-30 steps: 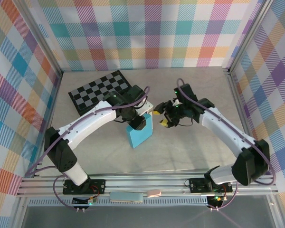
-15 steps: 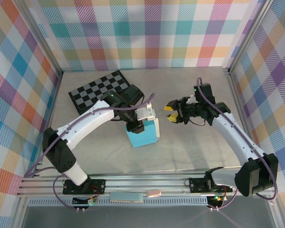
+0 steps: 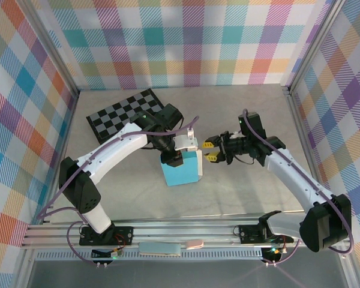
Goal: Fold the paper box
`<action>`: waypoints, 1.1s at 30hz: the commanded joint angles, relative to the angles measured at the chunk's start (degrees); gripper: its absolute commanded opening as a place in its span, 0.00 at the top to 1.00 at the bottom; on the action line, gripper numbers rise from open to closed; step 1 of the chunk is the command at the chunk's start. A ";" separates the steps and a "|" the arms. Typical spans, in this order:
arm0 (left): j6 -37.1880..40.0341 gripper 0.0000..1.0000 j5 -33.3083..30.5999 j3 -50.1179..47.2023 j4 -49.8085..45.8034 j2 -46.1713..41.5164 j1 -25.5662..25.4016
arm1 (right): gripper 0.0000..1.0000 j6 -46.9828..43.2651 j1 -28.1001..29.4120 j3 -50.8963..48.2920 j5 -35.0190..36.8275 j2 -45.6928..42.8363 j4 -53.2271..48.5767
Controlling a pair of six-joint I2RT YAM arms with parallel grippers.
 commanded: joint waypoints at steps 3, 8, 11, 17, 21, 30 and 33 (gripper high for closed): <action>2.07 0.87 -0.45 -0.67 0.53 0.96 0.40 | 0.67 4.00 1.27 0.69 -0.12 1.82 4.56; 1.58 0.87 -0.20 -0.61 1.05 0.89 0.33 | 0.69 5.56 1.70 0.05 -0.01 2.64 6.50; 1.21 0.87 -0.44 -0.77 1.19 0.76 0.38 | 0.74 6.50 2.11 -0.22 0.27 3.00 7.66; 0.59 0.87 -0.44 -1.15 1.52 0.56 0.32 | 0.84 6.14 2.34 -1.13 0.23 2.68 6.52; 0.23 0.87 -0.44 -1.32 1.84 0.40 0.36 | 0.88 5.10 2.33 -1.39 0.19 2.40 5.33; -0.22 0.87 0.23 -2.60 2.83 -0.11 0.37 | 0.96 -2.61 2.16 -2.69 1.21 1.54 3.54; -0.11 0.87 0.51 -2.99 3.09 -0.31 0.39 | 0.99 -6.25 1.98 -2.59 1.86 1.62 4.19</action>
